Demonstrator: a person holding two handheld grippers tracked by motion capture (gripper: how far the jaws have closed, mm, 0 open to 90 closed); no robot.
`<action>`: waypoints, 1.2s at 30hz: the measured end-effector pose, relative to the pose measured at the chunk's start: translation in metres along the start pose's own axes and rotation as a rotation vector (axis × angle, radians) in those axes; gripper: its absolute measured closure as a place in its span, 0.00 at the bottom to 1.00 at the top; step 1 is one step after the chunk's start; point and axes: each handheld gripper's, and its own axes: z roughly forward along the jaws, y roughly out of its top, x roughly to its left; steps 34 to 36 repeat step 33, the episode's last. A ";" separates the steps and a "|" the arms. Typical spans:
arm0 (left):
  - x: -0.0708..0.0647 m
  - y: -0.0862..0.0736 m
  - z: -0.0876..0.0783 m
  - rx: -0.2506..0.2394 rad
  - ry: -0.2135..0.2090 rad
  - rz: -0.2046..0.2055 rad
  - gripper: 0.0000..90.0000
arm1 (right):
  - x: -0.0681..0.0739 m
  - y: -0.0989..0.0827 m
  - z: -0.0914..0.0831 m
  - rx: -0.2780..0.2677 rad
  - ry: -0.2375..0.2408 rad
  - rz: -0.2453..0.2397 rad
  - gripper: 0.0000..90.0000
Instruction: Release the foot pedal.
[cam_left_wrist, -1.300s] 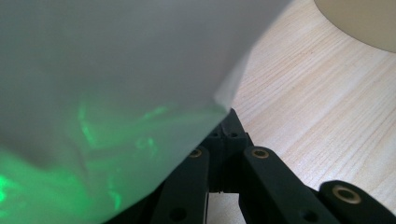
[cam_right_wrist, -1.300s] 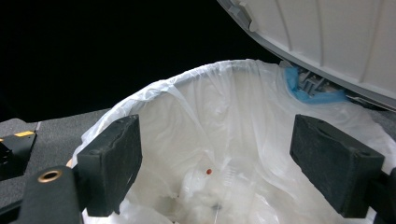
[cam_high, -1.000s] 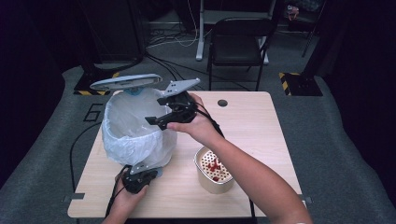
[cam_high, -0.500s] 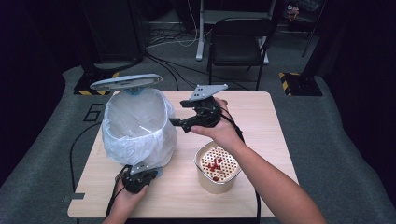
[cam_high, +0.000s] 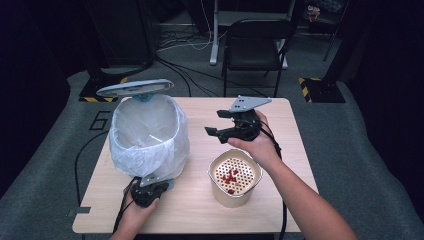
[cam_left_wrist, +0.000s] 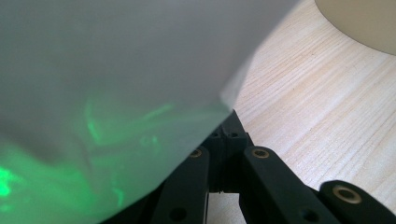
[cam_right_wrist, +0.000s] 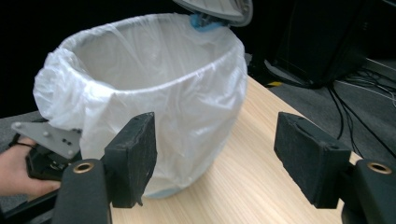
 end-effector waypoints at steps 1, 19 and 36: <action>0.001 0.000 0.000 0.004 -0.003 0.007 1.00 | -0.002 -0.003 -0.003 0.001 -0.006 0.003 0.33; -0.004 0.003 -0.006 -0.014 -0.052 0.010 0.84 | -0.036 -0.075 -0.057 0.001 -0.170 0.113 0.34; 0.004 0.013 -0.033 -0.112 -0.116 0.200 0.54 | -0.039 -0.130 -0.082 -0.012 -0.256 0.179 0.33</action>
